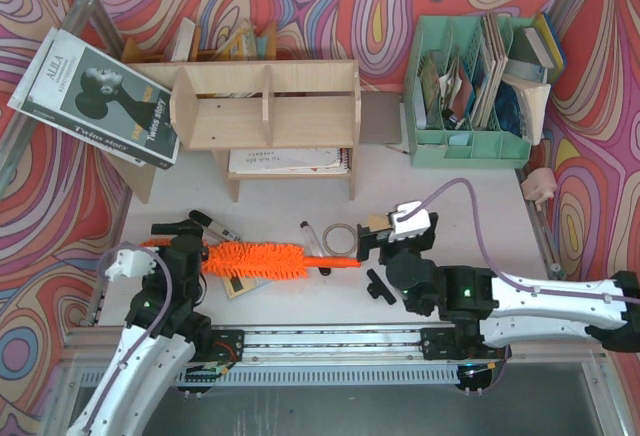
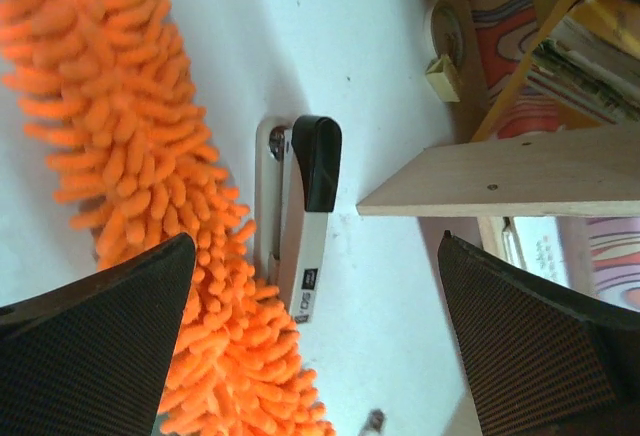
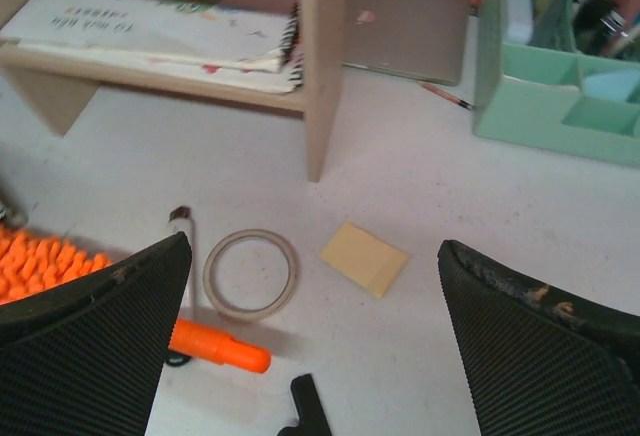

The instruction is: Dust the bookshelf with a duster

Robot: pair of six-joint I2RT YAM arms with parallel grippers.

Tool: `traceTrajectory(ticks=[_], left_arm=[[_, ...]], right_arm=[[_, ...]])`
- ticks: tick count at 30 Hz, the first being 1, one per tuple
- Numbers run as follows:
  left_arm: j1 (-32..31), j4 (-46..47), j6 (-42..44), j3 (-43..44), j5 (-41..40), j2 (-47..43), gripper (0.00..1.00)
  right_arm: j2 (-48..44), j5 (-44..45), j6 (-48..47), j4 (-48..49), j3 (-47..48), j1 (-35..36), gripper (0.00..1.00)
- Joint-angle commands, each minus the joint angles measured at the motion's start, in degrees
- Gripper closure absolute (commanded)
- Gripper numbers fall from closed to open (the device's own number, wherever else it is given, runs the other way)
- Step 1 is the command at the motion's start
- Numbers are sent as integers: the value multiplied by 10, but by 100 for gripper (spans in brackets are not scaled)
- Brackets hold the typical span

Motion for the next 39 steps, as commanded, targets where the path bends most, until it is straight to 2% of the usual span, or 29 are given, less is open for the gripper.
traceTrajectory(ticks=[1, 4, 7, 13, 16, 20, 26, 33, 39], left_arm=[[4, 90, 195, 18, -41, 59, 2], [4, 161, 291, 34, -50, 138, 2], [4, 206, 372, 63, -72, 221, 2], [7, 350, 520, 77, -117, 308, 2], [26, 448, 613, 39, -92, 335, 2], [60, 583, 700, -28, -15, 346, 2], [84, 696, 756, -85, 24, 394, 2], [116, 899, 811, -135, 96, 496, 2], [138, 951, 826, -137, 156, 528, 2]], right_arm=[[-36, 45, 82, -64, -5, -30, 1], [-44, 26, 110, -88, -2, -65, 1], [-36, -29, 106, -92, 7, -108, 1], [20, -99, 109, -120, 38, -180, 1], [28, -119, 103, -112, 38, -200, 1], [27, -148, 98, -93, 27, -230, 1], [31, -176, 102, -84, 20, -276, 1], [37, -191, 80, -56, 1, -312, 1], [48, -210, 79, -53, 0, -332, 1]])
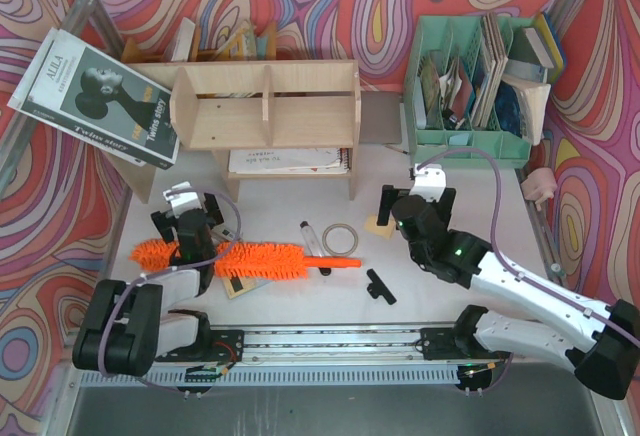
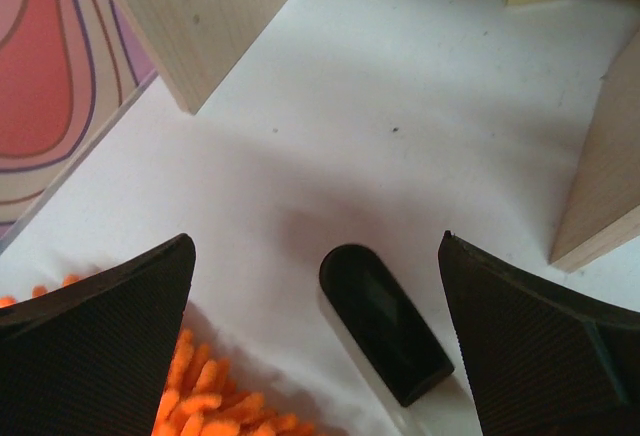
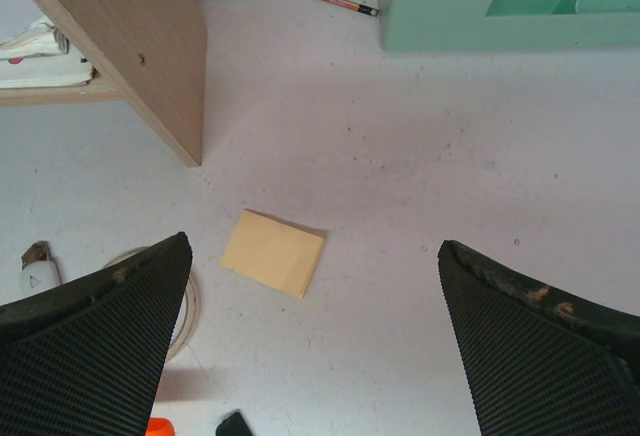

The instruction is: Dust the bookshelf with a duster

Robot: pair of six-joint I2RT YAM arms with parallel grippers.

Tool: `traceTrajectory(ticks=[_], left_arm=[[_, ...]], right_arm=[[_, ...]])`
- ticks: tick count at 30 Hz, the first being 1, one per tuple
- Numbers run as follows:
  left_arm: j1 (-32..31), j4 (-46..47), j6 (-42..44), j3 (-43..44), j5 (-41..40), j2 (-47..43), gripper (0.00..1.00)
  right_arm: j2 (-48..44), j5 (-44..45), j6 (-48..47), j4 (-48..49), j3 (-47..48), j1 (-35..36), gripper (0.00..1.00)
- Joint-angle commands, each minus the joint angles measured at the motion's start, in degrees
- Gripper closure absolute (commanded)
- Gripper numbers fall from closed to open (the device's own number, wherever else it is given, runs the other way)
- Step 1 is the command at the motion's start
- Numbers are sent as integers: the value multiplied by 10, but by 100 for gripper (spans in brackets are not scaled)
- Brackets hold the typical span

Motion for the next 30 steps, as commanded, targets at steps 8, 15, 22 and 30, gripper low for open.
traceTrajectory(ticks=[8, 15, 22, 30], left_arm=[[55, 183, 1, -14, 148, 89, 2], [71, 248, 15, -6, 232, 169, 2], [88, 202, 6, 21, 261, 180, 2], [92, 140, -3, 57, 258, 181, 2]], right_arm=[[9, -24, 1, 18, -5, -16, 1], [3, -19, 0, 19, -15, -17, 1], [3, -1, -39, 68, -31, -33, 2], [66, -44, -93, 202, -61, -139, 1]])
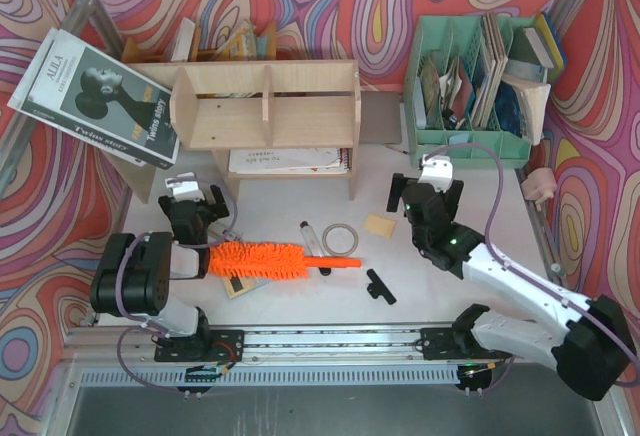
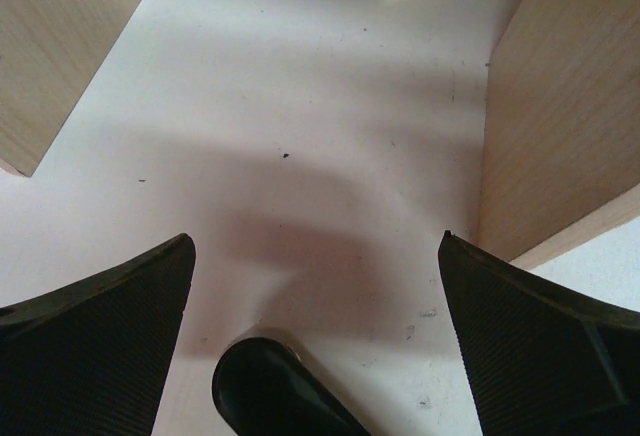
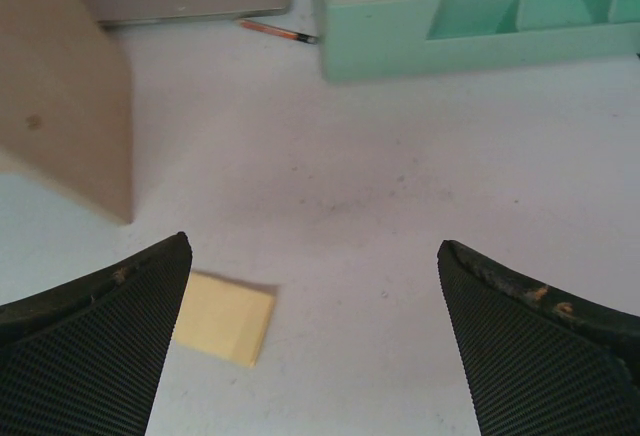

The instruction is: Dust the bookshelf with a duster

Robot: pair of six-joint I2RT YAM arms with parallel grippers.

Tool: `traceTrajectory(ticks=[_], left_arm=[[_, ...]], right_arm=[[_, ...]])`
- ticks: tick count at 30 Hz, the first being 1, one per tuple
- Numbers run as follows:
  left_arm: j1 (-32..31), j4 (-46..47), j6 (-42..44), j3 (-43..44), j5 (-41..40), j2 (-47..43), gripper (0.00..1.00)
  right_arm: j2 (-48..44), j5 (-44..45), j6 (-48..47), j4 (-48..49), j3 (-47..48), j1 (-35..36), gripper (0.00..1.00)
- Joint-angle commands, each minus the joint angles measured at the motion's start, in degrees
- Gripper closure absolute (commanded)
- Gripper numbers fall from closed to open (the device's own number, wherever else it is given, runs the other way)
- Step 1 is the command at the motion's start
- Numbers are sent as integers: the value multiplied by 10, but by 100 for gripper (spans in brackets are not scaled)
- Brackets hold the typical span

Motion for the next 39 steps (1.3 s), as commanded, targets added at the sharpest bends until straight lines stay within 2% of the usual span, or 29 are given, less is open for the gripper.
traceTrajectory(ticks=[1, 7, 15, 20, 27, 30, 35, 39], left_arm=[[4, -51, -12, 27, 3, -6, 2], [4, -62, -18, 31, -9, -6, 2], [5, -73, -30, 37, -38, -5, 2], [5, -78, -30, 40, -38, -5, 2], [10, -104, -35, 54, -32, -5, 2], [13, -119, -37, 60, -28, -6, 2], [13, -119, -38, 61, -27, -5, 2], [13, -120, -38, 61, -27, -6, 2]], right_arm=[[50, -23, -39, 115, -25, -69, 1], [140, -39, -53, 231, -48, -167, 1], [237, -37, -104, 424, -108, -223, 1], [268, -91, -109, 537, -151, -265, 1], [318, -175, -179, 624, -156, -277, 1], [357, -227, -193, 702, -172, -295, 1], [366, -298, -188, 666, -152, -319, 1], [365, -312, -184, 659, -150, -324, 1]])
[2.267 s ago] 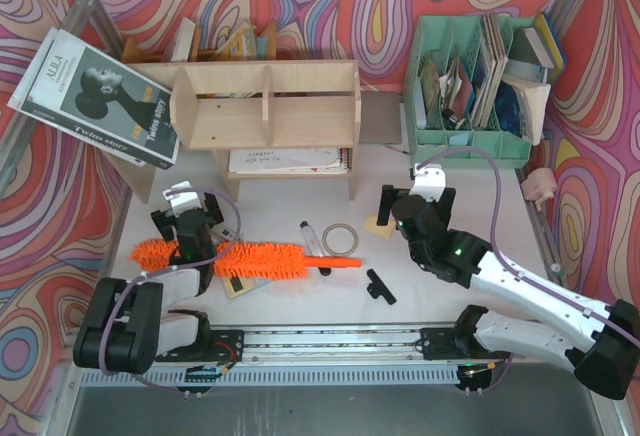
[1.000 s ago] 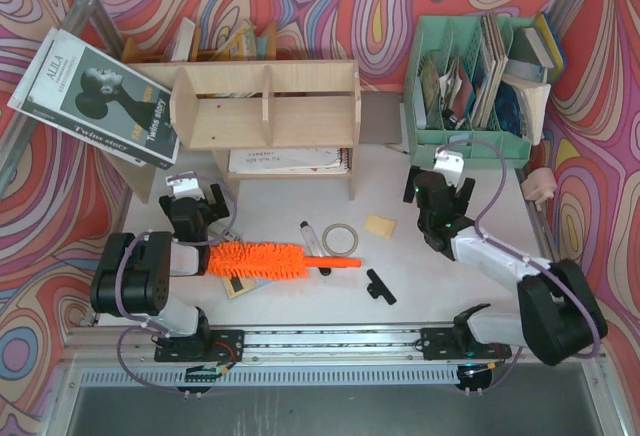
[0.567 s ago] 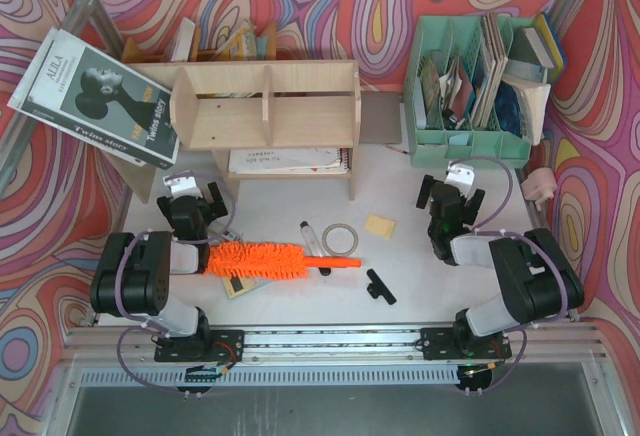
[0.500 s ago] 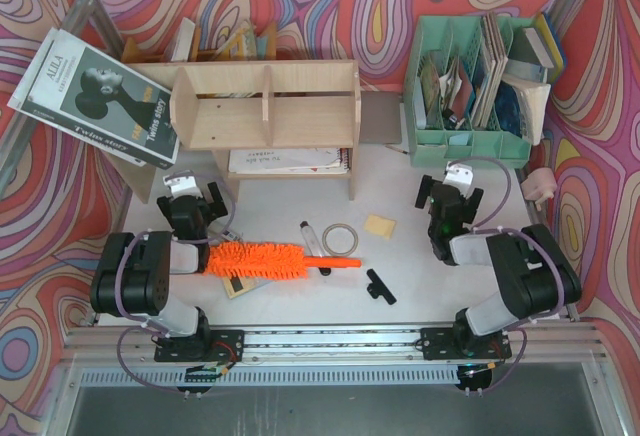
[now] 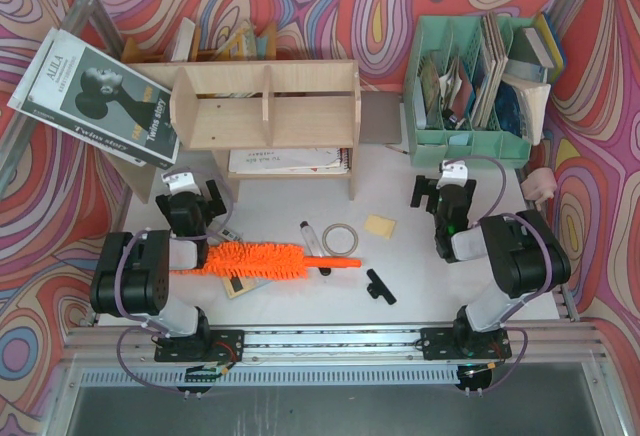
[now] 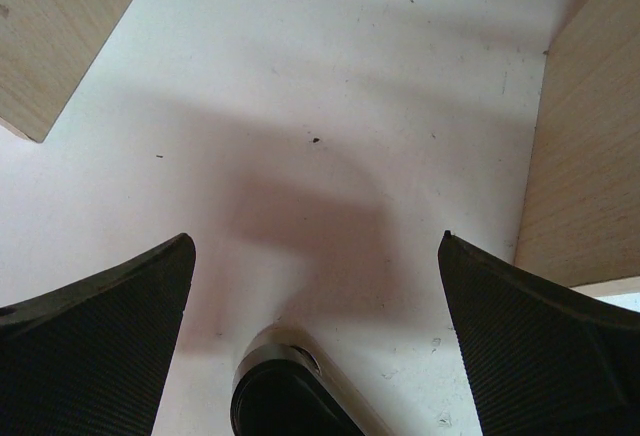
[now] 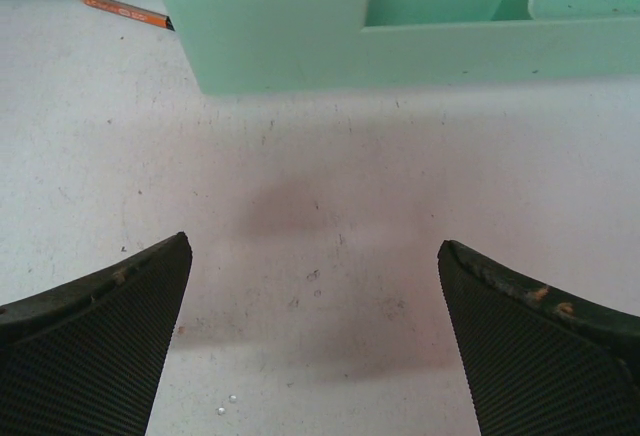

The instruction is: Dust the bookshelf with a duster

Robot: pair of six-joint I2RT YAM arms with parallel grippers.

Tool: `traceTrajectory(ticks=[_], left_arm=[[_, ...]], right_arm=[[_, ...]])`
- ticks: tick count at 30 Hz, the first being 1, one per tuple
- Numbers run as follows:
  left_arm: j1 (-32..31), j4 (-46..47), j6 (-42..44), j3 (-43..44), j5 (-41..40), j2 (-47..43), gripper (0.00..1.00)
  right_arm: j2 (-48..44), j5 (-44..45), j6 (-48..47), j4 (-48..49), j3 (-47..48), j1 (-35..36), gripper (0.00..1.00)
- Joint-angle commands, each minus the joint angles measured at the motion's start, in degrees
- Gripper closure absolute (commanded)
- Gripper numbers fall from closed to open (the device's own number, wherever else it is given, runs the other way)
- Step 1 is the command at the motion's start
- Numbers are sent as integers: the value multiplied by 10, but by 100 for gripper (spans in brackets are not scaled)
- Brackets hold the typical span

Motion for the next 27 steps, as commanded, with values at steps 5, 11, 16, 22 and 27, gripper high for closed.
traceTrajectory(ticks=[5, 11, 16, 22, 27], left_arm=[[3, -2, -7, 6, 3, -6, 2], [4, -2, -7, 6, 3, -6, 2], [4, -2, -6, 6, 3, -6, 2], [4, -2, -5, 6, 3, -6, 2], [4, -2, -6, 6, 3, -6, 2]], right_arm=[[1, -38, -10, 33, 7, -8, 1], [16, -66, -19, 92, -18, -8, 1], [23, -64, -19, 114, -27, -7, 1], [23, -62, -20, 115, -28, -7, 1], [23, -60, -20, 117, -29, -8, 1]])
